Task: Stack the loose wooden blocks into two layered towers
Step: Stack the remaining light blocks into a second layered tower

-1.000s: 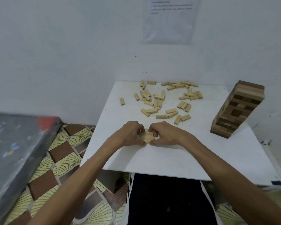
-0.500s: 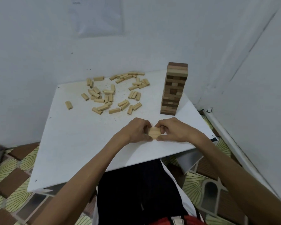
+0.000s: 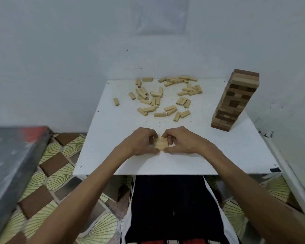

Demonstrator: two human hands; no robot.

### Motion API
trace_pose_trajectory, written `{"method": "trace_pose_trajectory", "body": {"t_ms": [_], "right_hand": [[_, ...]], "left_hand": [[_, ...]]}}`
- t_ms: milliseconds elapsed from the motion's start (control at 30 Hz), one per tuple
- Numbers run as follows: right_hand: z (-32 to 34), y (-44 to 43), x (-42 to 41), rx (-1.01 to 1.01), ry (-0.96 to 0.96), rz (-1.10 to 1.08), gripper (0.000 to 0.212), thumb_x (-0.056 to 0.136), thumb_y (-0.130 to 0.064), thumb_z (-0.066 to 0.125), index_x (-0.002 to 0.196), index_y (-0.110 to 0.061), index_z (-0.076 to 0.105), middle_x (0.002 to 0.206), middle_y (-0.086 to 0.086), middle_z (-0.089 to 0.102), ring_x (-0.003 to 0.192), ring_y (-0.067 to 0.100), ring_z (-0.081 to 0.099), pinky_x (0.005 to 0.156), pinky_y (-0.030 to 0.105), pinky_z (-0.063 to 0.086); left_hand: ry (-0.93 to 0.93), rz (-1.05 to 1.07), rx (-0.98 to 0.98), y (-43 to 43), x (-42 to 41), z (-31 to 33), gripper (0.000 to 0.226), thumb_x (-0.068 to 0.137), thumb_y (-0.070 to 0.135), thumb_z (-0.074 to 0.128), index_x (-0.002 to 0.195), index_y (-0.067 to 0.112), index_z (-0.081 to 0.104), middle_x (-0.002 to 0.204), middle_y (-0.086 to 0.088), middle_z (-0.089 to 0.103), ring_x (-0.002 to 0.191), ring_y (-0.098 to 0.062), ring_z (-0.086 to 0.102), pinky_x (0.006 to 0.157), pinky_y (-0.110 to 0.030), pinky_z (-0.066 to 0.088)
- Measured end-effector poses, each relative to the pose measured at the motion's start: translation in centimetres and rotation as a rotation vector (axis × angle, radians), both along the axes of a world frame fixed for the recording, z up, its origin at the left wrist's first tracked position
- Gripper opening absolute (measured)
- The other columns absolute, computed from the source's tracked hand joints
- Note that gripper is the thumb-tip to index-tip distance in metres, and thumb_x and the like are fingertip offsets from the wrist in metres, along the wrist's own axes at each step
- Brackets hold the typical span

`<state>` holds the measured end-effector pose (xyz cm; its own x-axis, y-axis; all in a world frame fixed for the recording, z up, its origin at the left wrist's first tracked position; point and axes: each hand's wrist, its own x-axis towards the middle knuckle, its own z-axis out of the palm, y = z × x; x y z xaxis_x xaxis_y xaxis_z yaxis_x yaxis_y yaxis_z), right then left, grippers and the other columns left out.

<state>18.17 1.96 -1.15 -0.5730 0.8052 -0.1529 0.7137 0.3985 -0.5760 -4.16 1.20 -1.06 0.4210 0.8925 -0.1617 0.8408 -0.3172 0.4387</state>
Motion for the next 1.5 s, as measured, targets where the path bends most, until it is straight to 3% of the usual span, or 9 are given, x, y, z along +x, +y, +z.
{"method": "trace_pose_trajectory", "body": {"t_ms": [200, 433, 800, 1000, 1200, 1333, 1500], "right_hand": [[0.2, 1.5, -5.2, 0.013, -0.008, 0.108, 0.043, 0.084, -0.034, 0.081, 0.120, -0.018, 0.066, 0.090, -0.007, 0.066, 0.074, 0.005, 0.053, 0.072, 0.027, 0.049], [0.2, 2.2, -9.6, 0.003, -0.020, 0.206, 0.047, 0.089, -0.033, 0.079, 0.129, -0.014, 0.063, 0.096, -0.003, 0.067, 0.075, 0.004, 0.052, 0.073, 0.024, 0.046], [0.6, 3.4, -11.9, 0.005, -0.077, 0.263, 0.047, 0.088, -0.036, 0.079, 0.127, -0.016, 0.062, 0.093, -0.007, 0.066, 0.077, 0.004, 0.054, 0.067, 0.021, 0.041], [0.5, 3.5, -11.8, -0.019, -0.070, 0.245, 0.053, 0.087, -0.037, 0.079, 0.132, -0.018, 0.058, 0.094, -0.009, 0.066, 0.081, 0.001, 0.054, 0.072, 0.023, 0.045], [0.6, 3.6, -12.0, -0.034, -0.077, 0.248, 0.057, 0.085, -0.039, 0.080, 0.133, -0.019, 0.057, 0.095, -0.010, 0.067, 0.082, 0.001, 0.054, 0.076, 0.026, 0.048], [0.7, 3.6, -12.1, -0.042, -0.072, 0.250, 0.056, 0.085, -0.038, 0.081, 0.132, -0.019, 0.056, 0.096, -0.008, 0.067, 0.082, 0.000, 0.053, 0.073, 0.022, 0.042], [0.6, 3.6, -12.1, -0.054, -0.055, 0.242, 0.052, 0.084, -0.037, 0.082, 0.128, -0.019, 0.060, 0.093, -0.008, 0.069, 0.082, 0.002, 0.056, 0.075, 0.024, 0.047]], "left_hand": [[0.009, 0.097, -0.082, -0.9, -4.8, 0.8, 0.050, 0.084, 0.036, 0.082, 0.125, 0.015, 0.064, 0.099, 0.004, 0.068, 0.086, -0.012, 0.064, 0.084, -0.033, 0.055], [-0.005, 0.204, -0.093, -2.0, -8.7, 1.3, 0.052, 0.081, 0.035, 0.085, 0.125, 0.016, 0.065, 0.094, 0.008, 0.068, 0.082, -0.006, 0.061, 0.085, -0.031, 0.054], [-0.005, 0.267, -0.110, -2.0, -10.4, 0.9, 0.052, 0.082, 0.033, 0.084, 0.125, 0.013, 0.061, 0.098, 0.002, 0.066, 0.088, -0.016, 0.062, 0.086, -0.036, 0.055], [-0.011, 0.261, -0.099, -1.9, -10.6, 0.8, 0.052, 0.082, 0.034, 0.084, 0.125, 0.016, 0.063, 0.092, 0.007, 0.066, 0.084, -0.012, 0.062, 0.082, -0.032, 0.054], [-0.105, 0.316, -0.082, -2.4, -11.0, 0.3, 0.051, 0.076, 0.033, 0.088, 0.121, 0.021, 0.065, 0.086, 0.009, 0.067, 0.076, -0.005, 0.061, 0.068, -0.018, 0.045], [-0.124, 0.328, -0.060, -2.6, -11.0, 0.0, 0.050, 0.076, 0.032, 0.088, 0.119, 0.021, 0.066, 0.086, 0.010, 0.067, 0.074, -0.002, 0.059, 0.065, -0.013, 0.042], [-0.150, 0.340, -0.047, -2.7, -11.1, -0.2, 0.049, 0.075, 0.032, 0.089, 0.117, 0.020, 0.068, 0.085, 0.010, 0.069, 0.074, -0.002, 0.060, 0.068, -0.014, 0.044]]}}
